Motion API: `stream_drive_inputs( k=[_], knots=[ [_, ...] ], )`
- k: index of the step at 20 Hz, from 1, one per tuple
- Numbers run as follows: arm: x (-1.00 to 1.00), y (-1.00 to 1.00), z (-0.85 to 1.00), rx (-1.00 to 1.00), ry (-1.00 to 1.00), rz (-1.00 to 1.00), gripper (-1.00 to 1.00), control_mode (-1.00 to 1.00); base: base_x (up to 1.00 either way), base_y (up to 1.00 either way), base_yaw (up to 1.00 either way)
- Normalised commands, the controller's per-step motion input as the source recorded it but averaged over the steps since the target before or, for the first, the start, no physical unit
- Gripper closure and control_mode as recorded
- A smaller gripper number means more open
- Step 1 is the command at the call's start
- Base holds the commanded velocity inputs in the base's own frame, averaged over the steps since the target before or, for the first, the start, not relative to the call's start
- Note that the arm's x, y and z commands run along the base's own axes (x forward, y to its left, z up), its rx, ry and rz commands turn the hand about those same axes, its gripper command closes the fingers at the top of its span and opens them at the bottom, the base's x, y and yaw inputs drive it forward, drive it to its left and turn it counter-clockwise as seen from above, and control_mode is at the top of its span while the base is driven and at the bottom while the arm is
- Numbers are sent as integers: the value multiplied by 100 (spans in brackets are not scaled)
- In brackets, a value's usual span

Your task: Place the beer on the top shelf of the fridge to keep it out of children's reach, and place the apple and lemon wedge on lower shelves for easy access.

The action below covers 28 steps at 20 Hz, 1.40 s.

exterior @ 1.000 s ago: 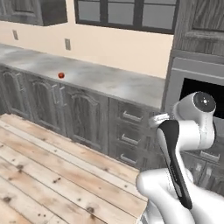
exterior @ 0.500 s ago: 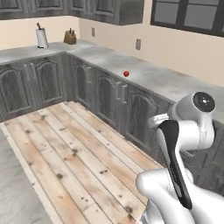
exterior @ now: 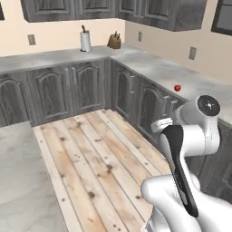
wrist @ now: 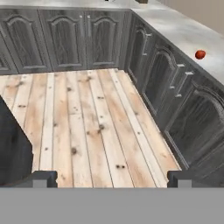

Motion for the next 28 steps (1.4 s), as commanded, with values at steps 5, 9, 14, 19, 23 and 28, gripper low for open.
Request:
stream_drive_inputs(
  k=[5, 9, 14, 19, 23, 28],
  knots=[
    [0, 0, 0, 0, 0, 0, -100, 100, 100, -4, 1],
    [0, 0, 0, 0, 0, 0, -100, 100, 94, -7, -1],
    [0, 0, 0, 0, 0, 0, -100, 100, 74, -1, -18],
    [0, 0, 0, 0, 0, 0, -100, 100, 65, -2, -38],
    [0, 0, 0, 0, 0, 0, -100, 100, 55, -13, -48],
    [0, 0, 0, 0, 0, 0, -100, 100, 50, -7, -53]
  ],
)
